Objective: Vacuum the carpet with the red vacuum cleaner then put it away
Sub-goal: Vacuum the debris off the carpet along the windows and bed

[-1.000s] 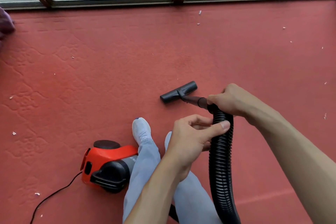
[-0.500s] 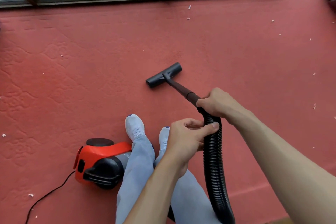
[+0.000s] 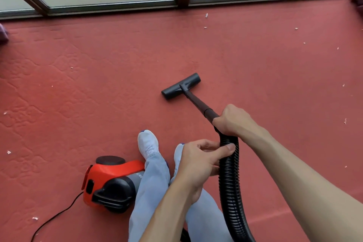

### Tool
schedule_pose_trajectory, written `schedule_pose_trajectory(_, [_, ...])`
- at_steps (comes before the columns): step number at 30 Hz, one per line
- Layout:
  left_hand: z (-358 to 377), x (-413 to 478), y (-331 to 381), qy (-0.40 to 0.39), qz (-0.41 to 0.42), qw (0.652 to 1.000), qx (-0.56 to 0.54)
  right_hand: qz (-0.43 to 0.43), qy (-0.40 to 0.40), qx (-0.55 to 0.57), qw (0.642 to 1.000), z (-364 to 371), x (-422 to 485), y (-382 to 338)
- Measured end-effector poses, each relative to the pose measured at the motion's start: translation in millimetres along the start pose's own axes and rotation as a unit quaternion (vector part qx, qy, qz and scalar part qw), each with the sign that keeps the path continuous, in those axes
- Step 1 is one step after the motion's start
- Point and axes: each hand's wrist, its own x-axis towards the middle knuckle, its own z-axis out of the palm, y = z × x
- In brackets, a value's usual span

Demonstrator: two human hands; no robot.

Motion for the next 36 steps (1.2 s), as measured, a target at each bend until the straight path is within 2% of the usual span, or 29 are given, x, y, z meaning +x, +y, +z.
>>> schedule_pose_trajectory(3, [-4.2, 5.6, 3.8, 0.016, 0.013, 1.000, 0.009, -0.007, -0.009, 0.016, 1.000, -0.7, 6.5, -9.0])
schedule_pose_trajectory(10, [-15.2, -6.2, 12.3, -0.042, 0.023, 0.998, 0.036, 0.001, -0.035, 0.049, 0.998, -21.0, -11.7, -3.1])
schedule_pose_trajectory(13, [-12.7, -1.9, 16.1, -0.030, 0.021, 0.999, 0.019, 0.005, -0.027, 0.059, 0.998, -20.0, -5.5, -9.1])
schedule_pose_trajectory(18, [-17.4, 11.9, 12.3, 0.036, 0.021, 0.999, 0.016, -0.009, -0.029, 0.064, 0.997, -6.2, 10.8, -32.0])
schedule_pose_trajectory(21, [-32.6, 8.6, 20.3, 0.001, 0.038, 0.999, -0.019, -0.024, -0.025, 0.061, 0.998, -13.7, 9.8, -39.7])
schedule_pose_trajectory(25, [-40.2, -5.8, 24.5, -0.090, 0.018, 0.996, 0.014, -0.004, -0.063, 0.069, 0.996, -23.6, -14.5, -21.3])
schedule_pose_trajectory(31, [-35.4, -4.2, 33.2, -0.085, 0.032, 0.996, -0.002, 0.004, -0.058, 0.110, 0.992, -32.2, -11.8, -26.9])
schedule_pose_trajectory(36, [-42.3, -0.9, 51.4, -0.095, 0.056, 0.994, -0.001, -0.005, -0.054, 0.101, 0.993, -43.3, -7.3, -42.6])
